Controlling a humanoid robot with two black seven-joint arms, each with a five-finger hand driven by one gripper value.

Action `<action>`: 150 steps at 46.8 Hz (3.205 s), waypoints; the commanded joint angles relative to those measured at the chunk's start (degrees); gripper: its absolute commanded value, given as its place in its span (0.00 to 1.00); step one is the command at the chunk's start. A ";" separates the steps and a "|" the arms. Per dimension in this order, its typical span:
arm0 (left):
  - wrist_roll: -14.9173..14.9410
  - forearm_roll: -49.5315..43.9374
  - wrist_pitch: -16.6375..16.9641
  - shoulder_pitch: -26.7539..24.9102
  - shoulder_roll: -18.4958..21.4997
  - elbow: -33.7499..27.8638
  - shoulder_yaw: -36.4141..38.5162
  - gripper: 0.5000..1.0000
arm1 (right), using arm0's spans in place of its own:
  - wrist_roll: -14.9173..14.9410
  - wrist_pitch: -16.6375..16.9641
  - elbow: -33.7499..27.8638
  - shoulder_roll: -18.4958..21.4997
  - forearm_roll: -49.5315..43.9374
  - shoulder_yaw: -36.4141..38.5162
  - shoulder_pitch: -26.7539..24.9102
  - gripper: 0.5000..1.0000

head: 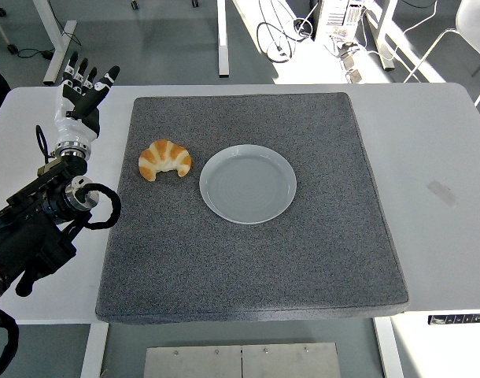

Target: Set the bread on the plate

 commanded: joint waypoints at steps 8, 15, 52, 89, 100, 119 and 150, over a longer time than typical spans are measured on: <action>0.11 -0.20 -4.22 0.11 1.30 0.08 -0.18 0.97 | 0.00 0.00 0.00 0.00 -0.02 0.00 0.00 1.00; 0.02 -0.73 -6.42 0.28 2.00 -0.01 -0.97 0.97 | 0.00 0.00 0.00 0.00 0.07 0.00 0.00 1.00; 0.55 -0.81 -7.13 -0.16 5.34 -0.45 -0.71 0.97 | 0.00 0.00 0.00 0.00 -0.02 0.00 0.00 1.00; 1.34 14.90 -3.35 -11.06 12.90 -2.73 23.63 0.66 | 0.00 0.00 0.00 0.00 -0.02 0.00 0.00 1.00; 4.06 26.16 2.19 -12.28 17.12 -12.83 27.67 0.65 | 0.00 0.00 0.00 0.00 -0.02 0.00 0.00 1.00; 16.89 31.53 3.42 -20.28 21.95 -21.01 44.72 0.64 | 0.00 0.00 0.00 0.00 0.07 0.00 0.00 1.00; 25.86 45.15 1.84 -25.47 22.13 -24.00 50.97 0.63 | 0.00 0.00 0.00 0.00 -0.02 0.00 0.00 1.00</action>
